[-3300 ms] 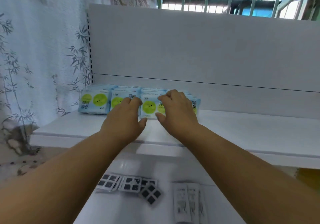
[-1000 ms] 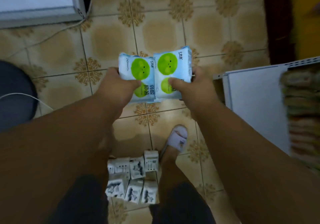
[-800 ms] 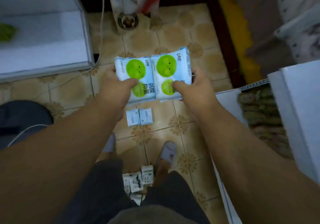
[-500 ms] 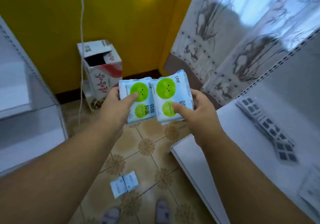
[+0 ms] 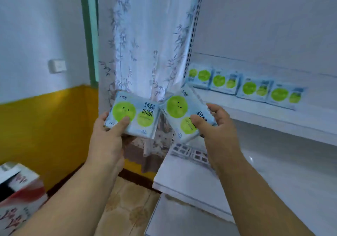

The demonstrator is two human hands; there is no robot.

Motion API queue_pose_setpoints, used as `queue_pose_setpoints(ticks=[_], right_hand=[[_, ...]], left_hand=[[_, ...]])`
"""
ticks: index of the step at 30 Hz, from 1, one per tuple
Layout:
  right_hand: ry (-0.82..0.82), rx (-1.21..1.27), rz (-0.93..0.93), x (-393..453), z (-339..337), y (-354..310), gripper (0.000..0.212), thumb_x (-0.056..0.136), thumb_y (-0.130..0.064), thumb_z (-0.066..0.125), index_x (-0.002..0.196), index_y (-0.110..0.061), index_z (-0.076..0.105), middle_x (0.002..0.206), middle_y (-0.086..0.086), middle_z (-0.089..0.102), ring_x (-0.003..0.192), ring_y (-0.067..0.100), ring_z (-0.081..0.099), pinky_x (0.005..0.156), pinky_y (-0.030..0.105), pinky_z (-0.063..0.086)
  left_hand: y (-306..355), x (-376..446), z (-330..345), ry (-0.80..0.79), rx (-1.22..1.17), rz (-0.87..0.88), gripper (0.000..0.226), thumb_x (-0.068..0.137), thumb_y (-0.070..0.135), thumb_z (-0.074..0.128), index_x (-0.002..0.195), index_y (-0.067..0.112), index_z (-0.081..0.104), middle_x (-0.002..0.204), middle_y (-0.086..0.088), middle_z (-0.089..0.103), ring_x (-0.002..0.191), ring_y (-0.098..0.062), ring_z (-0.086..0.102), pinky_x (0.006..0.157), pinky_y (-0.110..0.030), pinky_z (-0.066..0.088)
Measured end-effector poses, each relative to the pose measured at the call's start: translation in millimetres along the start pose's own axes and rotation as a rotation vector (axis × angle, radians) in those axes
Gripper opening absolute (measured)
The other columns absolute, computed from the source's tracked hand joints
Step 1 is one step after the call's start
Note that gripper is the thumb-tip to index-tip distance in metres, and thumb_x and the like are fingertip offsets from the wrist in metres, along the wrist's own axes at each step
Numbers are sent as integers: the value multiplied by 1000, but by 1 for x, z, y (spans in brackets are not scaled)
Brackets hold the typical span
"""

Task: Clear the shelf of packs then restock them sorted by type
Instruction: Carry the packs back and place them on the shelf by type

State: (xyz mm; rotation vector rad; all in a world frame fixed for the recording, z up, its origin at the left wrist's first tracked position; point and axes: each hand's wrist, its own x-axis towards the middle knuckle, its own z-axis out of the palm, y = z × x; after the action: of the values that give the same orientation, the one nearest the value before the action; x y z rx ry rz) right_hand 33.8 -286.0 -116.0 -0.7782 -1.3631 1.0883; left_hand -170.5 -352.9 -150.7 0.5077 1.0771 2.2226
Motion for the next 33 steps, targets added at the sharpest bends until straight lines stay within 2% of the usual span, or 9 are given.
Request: queue_pose_setpoints(ticks=[3, 5, 9, 13, 19, 22, 26, 29, 33], right_hand=[[62, -15, -85, 35, -35, -23, 30, 78, -11, 79, 96, -30, 64, 87, -8, 72, 77, 12, 69, 67, 31, 54], [104, -28, -115, 62, -60, -32, 30, 78, -13, 80, 95, -31, 64, 91, -6, 73, 81, 15, 70, 73, 37, 56], [114, -127, -116, 118, -108, -34, 26, 76, -14, 81, 95, -26, 69, 92, 0, 74, 84, 21, 72, 81, 47, 59], [50, -295, -72, 171, -144, -30, 28, 73, -13, 84, 96, -23, 72, 90, 2, 75, 81, 23, 73, 82, 50, 59], [-110, -438, 23, 242, -158, -17, 26, 74, -6, 82, 93, -20, 71, 92, 7, 74, 84, 27, 72, 83, 51, 58], [-154, -632, 12, 269, -152, -9, 29, 76, -12, 82, 100, -23, 69, 100, 3, 72, 88, 22, 71, 84, 45, 58], [-212, -990, -110, 287, -141, -2, 31, 84, -26, 73, 114, -26, 64, 113, 2, 64, 100, 21, 62, 89, 39, 53], [-209, -1297, -287, 296, -133, -3, 36, 87, -40, 67, 122, -33, 63, 119, 2, 54, 115, 25, 47, 96, 38, 43], [-219, -1427, -373, 305, -121, -4, 36, 92, -37, 60, 127, -29, 60, 119, 2, 55, 115, 27, 45, 95, 38, 41]], left_hand=[[-1, 9, 60, -104, -69, -62, 44, 89, 4, 66, 127, 18, 49, 107, -9, 70, 83, -24, 72, 57, -33, 59], [-7, 17, 97, -179, -82, -65, 41, 89, 3, 65, 125, 19, 53, 108, -11, 70, 83, -24, 73, 59, -35, 59], [-21, 40, 160, -185, -55, -41, 41, 89, 3, 65, 124, 19, 51, 107, -12, 68, 83, -27, 70, 59, -34, 60], [-44, 68, 205, -243, 39, -27, 42, 87, 0, 67, 122, 17, 50, 113, -12, 67, 90, -28, 71, 64, -35, 61], [-82, 103, 248, -273, 202, -37, 45, 84, 0, 71, 119, 22, 53, 111, -13, 67, 89, -31, 73, 75, -44, 61], [-96, 120, 252, -249, 441, 17, 37, 81, 11, 78, 103, 30, 55, 105, -8, 68, 88, -32, 71, 80, -48, 59], [-91, 143, 252, -144, 1169, 361, 39, 68, 51, 78, 94, 30, 59, 91, 1, 65, 86, -26, 62, 76, -39, 52], [-84, 156, 250, -135, 1298, 411, 36, 73, 50, 76, 95, 25, 61, 92, -2, 65, 86, -26, 61, 69, -32, 46], [-87, 169, 250, -102, 1336, 371, 34, 80, 41, 75, 95, 14, 59, 90, -5, 63, 82, -25, 55, 68, -31, 40]])
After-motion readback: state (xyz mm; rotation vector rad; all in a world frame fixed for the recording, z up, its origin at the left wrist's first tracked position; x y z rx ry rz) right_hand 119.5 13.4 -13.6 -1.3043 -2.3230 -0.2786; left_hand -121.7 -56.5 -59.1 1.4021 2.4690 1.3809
